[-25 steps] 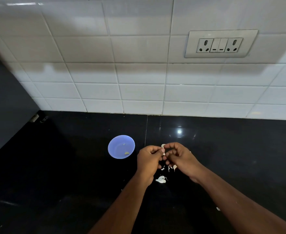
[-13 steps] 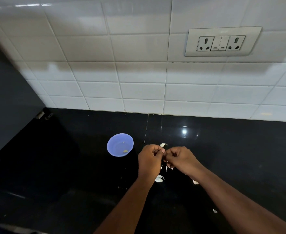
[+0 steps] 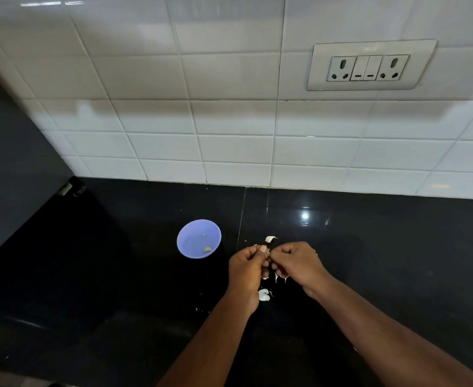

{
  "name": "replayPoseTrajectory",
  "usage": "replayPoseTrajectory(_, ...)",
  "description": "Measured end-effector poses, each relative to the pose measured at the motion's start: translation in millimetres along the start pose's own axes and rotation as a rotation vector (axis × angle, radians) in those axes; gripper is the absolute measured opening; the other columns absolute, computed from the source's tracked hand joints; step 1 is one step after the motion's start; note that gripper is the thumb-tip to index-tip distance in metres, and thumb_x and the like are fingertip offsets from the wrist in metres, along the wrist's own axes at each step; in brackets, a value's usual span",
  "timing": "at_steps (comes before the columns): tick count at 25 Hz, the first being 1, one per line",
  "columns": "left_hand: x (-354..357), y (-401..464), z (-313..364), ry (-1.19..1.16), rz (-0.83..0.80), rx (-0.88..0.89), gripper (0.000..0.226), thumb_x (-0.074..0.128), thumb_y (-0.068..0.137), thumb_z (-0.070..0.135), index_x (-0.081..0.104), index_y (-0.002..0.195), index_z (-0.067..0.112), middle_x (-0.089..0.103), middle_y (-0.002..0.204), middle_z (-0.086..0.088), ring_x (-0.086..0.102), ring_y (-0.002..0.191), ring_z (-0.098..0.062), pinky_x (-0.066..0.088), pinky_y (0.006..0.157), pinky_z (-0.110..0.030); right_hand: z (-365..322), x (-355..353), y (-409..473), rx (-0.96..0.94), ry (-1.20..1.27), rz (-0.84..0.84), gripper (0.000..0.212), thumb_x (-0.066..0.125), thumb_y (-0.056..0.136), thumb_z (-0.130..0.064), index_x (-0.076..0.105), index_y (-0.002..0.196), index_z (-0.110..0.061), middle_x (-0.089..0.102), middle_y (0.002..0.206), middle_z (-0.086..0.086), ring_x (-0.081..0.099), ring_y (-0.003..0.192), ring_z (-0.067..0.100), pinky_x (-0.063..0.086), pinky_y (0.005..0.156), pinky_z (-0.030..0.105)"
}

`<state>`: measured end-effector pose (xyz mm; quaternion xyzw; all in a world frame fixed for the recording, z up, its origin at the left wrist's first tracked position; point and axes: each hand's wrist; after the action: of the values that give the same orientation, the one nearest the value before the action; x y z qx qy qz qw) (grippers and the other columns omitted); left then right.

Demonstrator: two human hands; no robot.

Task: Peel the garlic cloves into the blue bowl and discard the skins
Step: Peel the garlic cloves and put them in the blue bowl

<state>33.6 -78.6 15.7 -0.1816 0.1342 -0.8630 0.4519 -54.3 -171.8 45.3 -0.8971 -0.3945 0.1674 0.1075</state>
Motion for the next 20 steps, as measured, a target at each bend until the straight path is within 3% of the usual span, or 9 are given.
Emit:
replayPoseTrajectory(3, -3.1, 2.1, -3.1, -0.153, 0.001, -0.085, 0.021, 0.064, 0.103, 0.009, 0.070, 0.084, 0.002, 0.059, 0.064, -0.007, 0.057, 0.061, -0.020, 0.051, 0.065, -0.034, -0.4, 6.5, 1.3, 0.086, 0.112, -0.003, 0.023, 0.068, 0.093, -0.013, 0.076, 0.079, 0.003, 0.068, 0.066, 0.008, 0.058, 0.054, 0.011, 0.047, 0.052, 0.022)
replayPoseTrajectory(6, -6.2, 2.0, -0.3, -0.267, -0.010, -0.117, 0.017, 0.065, 0.102, 0.008, 0.071, 0.088, 0.003, 0.061, 0.067, -0.009, 0.061, 0.061, -0.018, 0.054, 0.068, -0.033, -1.3, 12.2, 4.3, 0.131, 0.172, 0.030, 0.022, 0.066, 0.094, -0.010, 0.074, 0.074, -0.006, 0.067, 0.063, 0.003, 0.056, 0.051, 0.009, 0.046, 0.049, 0.022)
replayPoseTrajectory(10, -9.8, 2.4, 6.9, -0.353, 0.007, -0.160, 0.012, 0.063, 0.103, 0.006, 0.069, 0.093, 0.007, 0.063, 0.066, -0.003, 0.061, 0.058, -0.010, 0.051, 0.058, -0.023, -0.3, 9.1, 7.4, 0.117, 0.170, 0.070, 0.017, 0.068, 0.096, -0.009, 0.075, 0.082, -0.002, 0.068, 0.067, 0.006, 0.057, 0.051, 0.010, 0.044, 0.048, 0.023)
replayPoseTrajectory(12, -13.0, 4.1, 7.4, -0.354, 0.014, -0.158, 0.009, 0.065, 0.101, 0.006, 0.070, 0.094, 0.009, 0.066, 0.072, -0.003, 0.061, 0.063, -0.010, 0.051, 0.056, -0.022, 1.2, 4.0, 6.0, 0.080, 0.054, 0.079, 0.013, 0.077, 0.091, -0.012, 0.076, 0.084, -0.001, 0.070, 0.067, 0.009, 0.059, 0.052, 0.012, 0.046, 0.048, 0.024)
replayPoseTrajectory(14, -15.5, 4.5, 6.7, -0.332, 0.006, -0.142, 0.006, 0.068, 0.100, 0.007, 0.070, 0.096, 0.010, 0.070, 0.079, -0.005, 0.064, 0.067, -0.012, 0.051, 0.057, -0.023, 4.1, -1.5, 6.7, 0.018, -0.157, 0.120, 0.014, 0.083, 0.086, -0.023, 0.076, 0.080, -0.012, 0.074, 0.065, 0.003, 0.065, 0.053, 0.016, 0.053, 0.053, 0.028)
replayPoseTrajectory(17, -17.0, 2.8, 6.3, -0.277, -0.003, -0.121, 0.003, 0.070, 0.099, 0.008, 0.072, 0.100, 0.010, 0.076, 0.084, -0.004, 0.067, 0.073, -0.014, 0.052, 0.060, -0.024, 3.6, -5.3, 6.9, -0.015, -0.592, 0.127, 0.008, 0.070, 0.091, -0.038, 0.077, 0.088, -0.036, 0.073, 0.069, -0.014, 0.072, 0.066, 0.007, 0.059, 0.070, 0.031)
replayPoseTrajectory(19, -16.8, 2.2, 6.4, -0.244, 0.009, -0.110, 0.004, 0.070, 0.098, 0.008, 0.072, 0.101, 0.009, 0.077, 0.084, -0.005, 0.068, 0.073, -0.015, 0.052, 0.060, -0.025, 0.0, -4.3, 3.6, -0.052, -0.648, 0.154, 0.011, 0.069, 0.092, -0.039, 0.077, 0.085, -0.036, 0.072, 0.069, -0.015, 0.070, 0.068, 0.005, 0.057, 0.070, 0.029)
replayPoseTrajectory(20, -17.1, 2.0, 6.4, -0.221, 0.015, -0.102, 0.004, 0.070, 0.098, 0.007, 0.072, 0.101, 0.009, 0.076, 0.084, -0.005, 0.068, 0.073, -0.015, 0.052, 0.060, -0.025, -0.8, -2.6, 2.2, -0.102, -0.543, 0.150, 0.010, 0.071, 0.093, -0.034, 0.077, 0.085, -0.033, 0.074, 0.071, -0.012, 0.071, 0.067, 0.006, 0.058, 0.069, 0.030)
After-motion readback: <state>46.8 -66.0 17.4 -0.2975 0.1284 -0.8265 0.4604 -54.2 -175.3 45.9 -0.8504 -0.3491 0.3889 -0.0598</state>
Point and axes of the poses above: each hand's wrist, its own y-axis towards the middle knuckle, its own x-axis out of the palm, z = x × y
